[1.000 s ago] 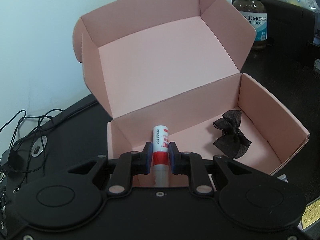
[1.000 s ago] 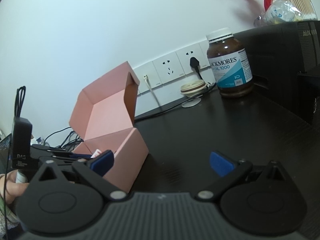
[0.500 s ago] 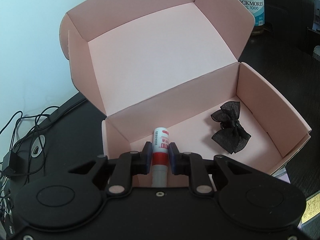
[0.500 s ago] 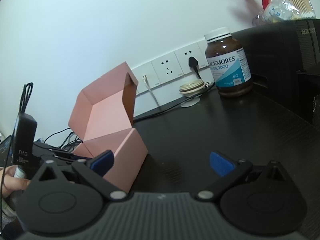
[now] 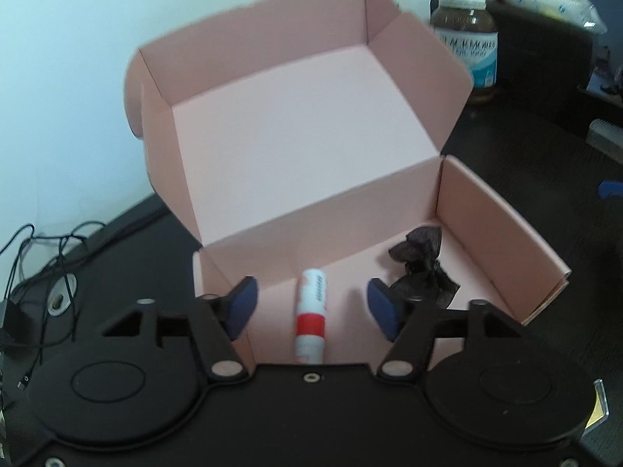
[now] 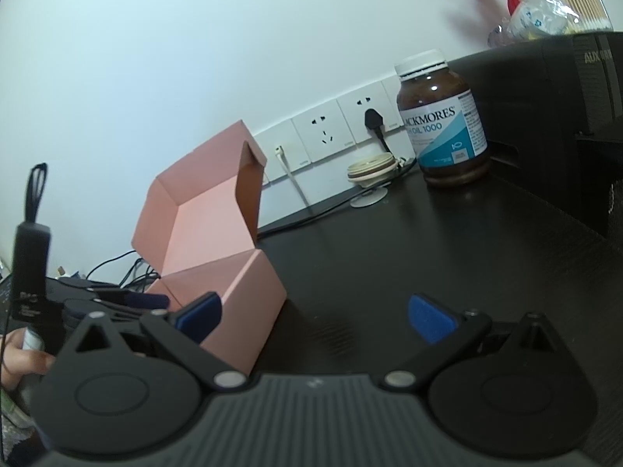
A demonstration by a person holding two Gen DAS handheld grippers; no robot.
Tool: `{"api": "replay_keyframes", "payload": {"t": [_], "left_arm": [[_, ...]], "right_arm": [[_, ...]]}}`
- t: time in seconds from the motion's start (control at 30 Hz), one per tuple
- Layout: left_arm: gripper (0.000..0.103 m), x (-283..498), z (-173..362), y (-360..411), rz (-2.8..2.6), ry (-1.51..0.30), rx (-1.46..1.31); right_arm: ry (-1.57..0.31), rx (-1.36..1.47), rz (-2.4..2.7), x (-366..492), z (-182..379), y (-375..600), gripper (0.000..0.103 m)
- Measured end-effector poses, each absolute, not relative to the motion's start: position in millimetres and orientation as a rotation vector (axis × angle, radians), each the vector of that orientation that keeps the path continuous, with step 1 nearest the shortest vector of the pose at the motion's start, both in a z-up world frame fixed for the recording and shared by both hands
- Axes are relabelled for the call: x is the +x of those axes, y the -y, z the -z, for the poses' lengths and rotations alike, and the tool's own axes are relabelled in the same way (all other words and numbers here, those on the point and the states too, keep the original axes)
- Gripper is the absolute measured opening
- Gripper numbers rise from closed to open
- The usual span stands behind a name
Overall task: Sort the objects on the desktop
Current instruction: 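Open the left gripper to drop the lip balm and withdraw, then move the right gripper toward the gold card in a clear case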
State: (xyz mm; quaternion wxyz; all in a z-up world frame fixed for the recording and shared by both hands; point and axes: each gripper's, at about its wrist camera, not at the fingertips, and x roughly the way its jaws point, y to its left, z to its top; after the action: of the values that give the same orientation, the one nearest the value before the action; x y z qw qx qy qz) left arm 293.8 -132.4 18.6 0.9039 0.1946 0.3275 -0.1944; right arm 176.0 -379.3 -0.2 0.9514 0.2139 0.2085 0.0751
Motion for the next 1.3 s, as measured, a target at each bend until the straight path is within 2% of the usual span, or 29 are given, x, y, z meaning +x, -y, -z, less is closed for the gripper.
{"api": "replay_keyframes", "payload": {"t": [0.1,0.17,0.3,0.37,0.57,0.7,1.0,1.3], "left_arm": [[0.074,287.1,-22.7,129.6,0.406,-0.638,0.405],[0.082,282.7,-25.1,124.4,0.419,-0.609,0.394],[0.084,271.0,-28.1,112.5,0.432,-0.555,0.377],[0.092,261.9,-28.2,104.6,0.437,-0.539,0.348],[0.103,233.3,-29.4,65.8,0.406,-0.452,0.246],[0.103,220.1,-23.5,32.8,0.388,-0.438,0.135],[0.103,208.9,-10.7,-14.3,0.333,-0.414,0.086],[0.103,206.7,-9.7,-28.4,0.384,-0.405,0.006]], "right_arm": [[-0.427,0.434,-0.153,176.7,0.2,379.5,0.102],[-0.429,0.436,-0.151,177.2,0.5,379.9,0.102],[-0.434,0.439,-0.142,178.4,0.9,380.6,0.102],[-0.437,0.44,-0.136,178.9,1.2,381.0,0.102],[-0.45,0.44,-0.112,181.5,2.3,381.7,0.102],[-0.454,0.429,-0.095,182.6,2.5,380.3,0.102],[-0.469,0.353,-0.071,184.5,0.9,369.4,0.102],[-0.476,0.349,-0.044,186.0,1.5,369.6,0.102]]}}
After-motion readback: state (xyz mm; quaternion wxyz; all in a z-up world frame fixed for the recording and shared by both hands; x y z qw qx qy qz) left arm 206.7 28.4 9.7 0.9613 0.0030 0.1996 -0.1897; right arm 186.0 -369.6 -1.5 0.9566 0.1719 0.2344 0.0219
